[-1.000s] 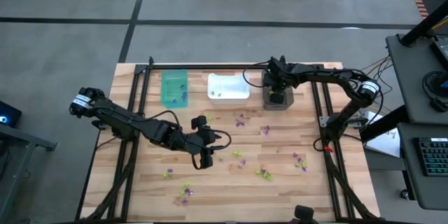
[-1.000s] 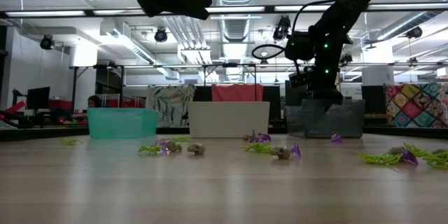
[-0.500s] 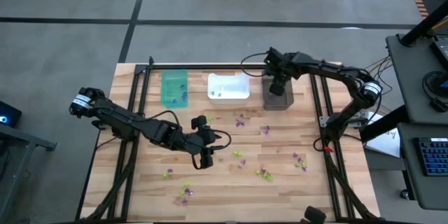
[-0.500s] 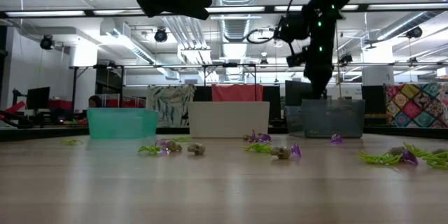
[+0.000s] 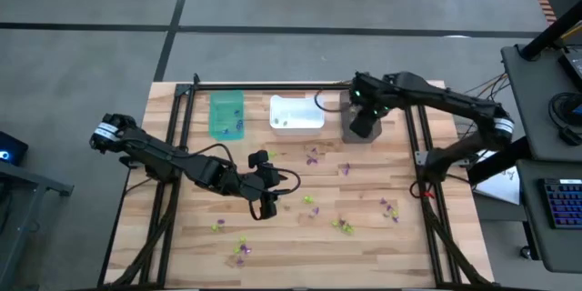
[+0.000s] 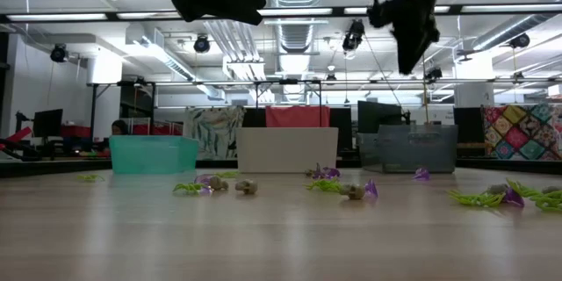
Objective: Sort Halloween decoration
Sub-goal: Put the white skull toy into the white bin
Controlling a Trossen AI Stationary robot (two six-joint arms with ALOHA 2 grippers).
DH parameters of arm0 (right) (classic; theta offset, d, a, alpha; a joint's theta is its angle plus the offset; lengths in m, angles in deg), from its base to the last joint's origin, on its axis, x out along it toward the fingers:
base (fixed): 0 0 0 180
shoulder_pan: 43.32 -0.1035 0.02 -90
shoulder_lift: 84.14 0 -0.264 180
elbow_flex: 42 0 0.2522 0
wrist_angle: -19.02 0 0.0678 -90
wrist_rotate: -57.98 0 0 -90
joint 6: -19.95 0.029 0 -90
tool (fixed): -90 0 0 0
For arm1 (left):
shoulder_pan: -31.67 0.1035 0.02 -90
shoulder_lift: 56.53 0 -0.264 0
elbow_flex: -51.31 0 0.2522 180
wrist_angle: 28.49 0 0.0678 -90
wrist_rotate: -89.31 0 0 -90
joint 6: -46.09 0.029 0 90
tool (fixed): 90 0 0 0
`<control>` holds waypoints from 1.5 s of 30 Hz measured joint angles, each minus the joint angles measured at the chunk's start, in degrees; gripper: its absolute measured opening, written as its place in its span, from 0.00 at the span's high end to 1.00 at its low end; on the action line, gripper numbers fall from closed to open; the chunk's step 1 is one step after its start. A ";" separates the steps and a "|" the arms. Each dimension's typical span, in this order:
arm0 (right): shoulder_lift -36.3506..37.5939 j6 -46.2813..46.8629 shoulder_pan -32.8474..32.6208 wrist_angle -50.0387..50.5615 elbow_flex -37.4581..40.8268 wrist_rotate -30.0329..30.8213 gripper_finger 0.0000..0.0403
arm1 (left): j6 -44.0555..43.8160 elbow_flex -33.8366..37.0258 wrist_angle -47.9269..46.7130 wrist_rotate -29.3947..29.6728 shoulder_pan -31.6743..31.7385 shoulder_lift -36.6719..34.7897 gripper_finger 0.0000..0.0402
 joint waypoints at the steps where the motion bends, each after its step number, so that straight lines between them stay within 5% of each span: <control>1: 1.29 1.14 -1.55 0.02 0.48 -1.15 0.75 | 0.00 0.00 0.01 -0.29 -0.03 0.00 0.65; 9: 8.96 12.70 -16.84 -2.54 5.83 -1.29 0.77 | 0.09 -0.02 -0.28 -5.12 -0.45 0.92 0.65; 22: 13.95 17.01 -37.87 -32.55 22.22 -1.08 0.81 | 5.03 -0.02 -0.68 -6.54 -2.80 8.53 0.65; 29: 13.79 16.95 -41.90 -44.64 28.26 0.76 0.81 | 5.03 0.00 0.24 -6.46 -3.05 13.30 0.65; 45: 10.90 18.50 -42.67 -46.92 29.12 3.53 0.80 | -0.15 -0.11 2.63 -4.56 -3.09 22.48 0.65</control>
